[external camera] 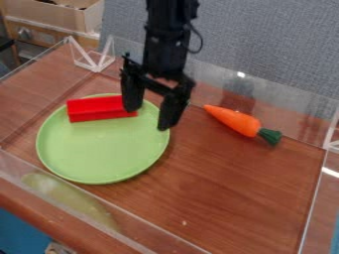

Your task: Put the red object on the right side

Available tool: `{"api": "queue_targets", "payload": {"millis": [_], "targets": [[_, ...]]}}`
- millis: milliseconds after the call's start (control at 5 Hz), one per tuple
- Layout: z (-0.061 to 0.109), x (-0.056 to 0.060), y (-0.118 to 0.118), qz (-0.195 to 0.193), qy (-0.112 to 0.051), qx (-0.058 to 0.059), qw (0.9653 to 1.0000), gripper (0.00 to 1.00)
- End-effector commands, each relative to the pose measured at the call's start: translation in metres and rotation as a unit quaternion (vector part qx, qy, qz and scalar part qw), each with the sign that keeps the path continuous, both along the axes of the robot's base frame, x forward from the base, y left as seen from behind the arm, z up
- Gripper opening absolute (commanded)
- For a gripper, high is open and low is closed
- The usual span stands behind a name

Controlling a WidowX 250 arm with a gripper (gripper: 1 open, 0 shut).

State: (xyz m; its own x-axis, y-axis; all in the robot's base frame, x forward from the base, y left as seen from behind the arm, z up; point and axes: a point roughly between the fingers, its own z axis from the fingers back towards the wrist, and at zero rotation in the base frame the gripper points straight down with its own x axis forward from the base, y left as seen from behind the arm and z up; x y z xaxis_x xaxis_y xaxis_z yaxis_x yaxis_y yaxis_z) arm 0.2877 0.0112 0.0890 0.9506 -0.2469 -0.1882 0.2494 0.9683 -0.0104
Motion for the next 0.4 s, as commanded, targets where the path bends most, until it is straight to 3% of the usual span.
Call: {"api": "queue_targets", "payload": {"millis": [0,200], "targets": [[0.014,-0.002,0.032,-0.041,-0.018,0.001,0.9990,1.00],[0.019,-0.009,0.066,-0.088,-0.027,0.001,0.9958,1.00]]}}
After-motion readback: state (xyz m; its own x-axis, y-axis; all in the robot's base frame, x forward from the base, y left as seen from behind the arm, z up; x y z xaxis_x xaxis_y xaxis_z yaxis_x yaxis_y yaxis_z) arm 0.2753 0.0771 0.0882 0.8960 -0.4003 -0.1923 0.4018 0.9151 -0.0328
